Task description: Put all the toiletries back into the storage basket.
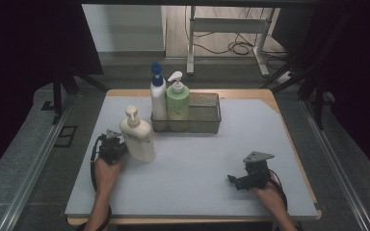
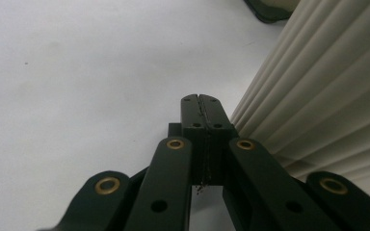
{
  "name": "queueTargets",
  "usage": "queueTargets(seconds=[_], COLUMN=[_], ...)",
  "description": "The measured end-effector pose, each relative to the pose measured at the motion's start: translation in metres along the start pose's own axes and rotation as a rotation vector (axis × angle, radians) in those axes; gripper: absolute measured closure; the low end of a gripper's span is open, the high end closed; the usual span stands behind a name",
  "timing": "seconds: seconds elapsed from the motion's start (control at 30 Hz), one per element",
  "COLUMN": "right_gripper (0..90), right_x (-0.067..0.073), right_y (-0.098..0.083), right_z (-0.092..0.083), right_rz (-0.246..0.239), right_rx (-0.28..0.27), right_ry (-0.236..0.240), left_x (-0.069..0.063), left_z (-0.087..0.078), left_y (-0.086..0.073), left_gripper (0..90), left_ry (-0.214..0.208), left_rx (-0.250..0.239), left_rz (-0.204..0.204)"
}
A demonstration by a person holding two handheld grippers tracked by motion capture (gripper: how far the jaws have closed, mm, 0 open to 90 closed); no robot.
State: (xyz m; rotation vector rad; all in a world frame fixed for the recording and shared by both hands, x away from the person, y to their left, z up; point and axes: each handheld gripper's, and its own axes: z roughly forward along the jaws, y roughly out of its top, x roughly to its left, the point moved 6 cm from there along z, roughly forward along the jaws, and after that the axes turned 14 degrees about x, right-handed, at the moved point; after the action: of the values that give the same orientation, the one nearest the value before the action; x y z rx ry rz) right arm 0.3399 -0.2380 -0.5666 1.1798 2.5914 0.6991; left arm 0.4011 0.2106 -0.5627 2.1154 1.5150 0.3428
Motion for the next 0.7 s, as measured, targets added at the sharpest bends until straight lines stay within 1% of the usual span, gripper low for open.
queueTargets(seconds=[0.2, 0.43, 0.47, 0.7], right_gripper=[0.0, 0.0, 0.0, 0.0], right_x=[0.0, 0.0, 0.0, 0.0], right_y=[0.0, 0.0, 0.0, 0.0], right_z=[0.0, 0.0, 0.0, 0.0], right_rz=[0.0, 0.0, 0.0, 0.0], right_rx=[0.0, 0.0, 0.0, -0.001], right_ry=[0.0, -0.001, -0.001, -0.002], left_x=[-0.003, -0.005, -0.005, -0.013], left_z=[-0.001, -0.001, -0.001, -0.003], left_y=[0.003, 0.003, 0.003, 0.007], left_gripper=[89.3, 89.3, 89.3, 89.3], left_ry=[0.004, -0.001, -0.002, -0.018], left_rx=[-0.018, -0.018, -0.012, -0.022], left_rz=[0.006, 0.01, 0.016, 0.032])
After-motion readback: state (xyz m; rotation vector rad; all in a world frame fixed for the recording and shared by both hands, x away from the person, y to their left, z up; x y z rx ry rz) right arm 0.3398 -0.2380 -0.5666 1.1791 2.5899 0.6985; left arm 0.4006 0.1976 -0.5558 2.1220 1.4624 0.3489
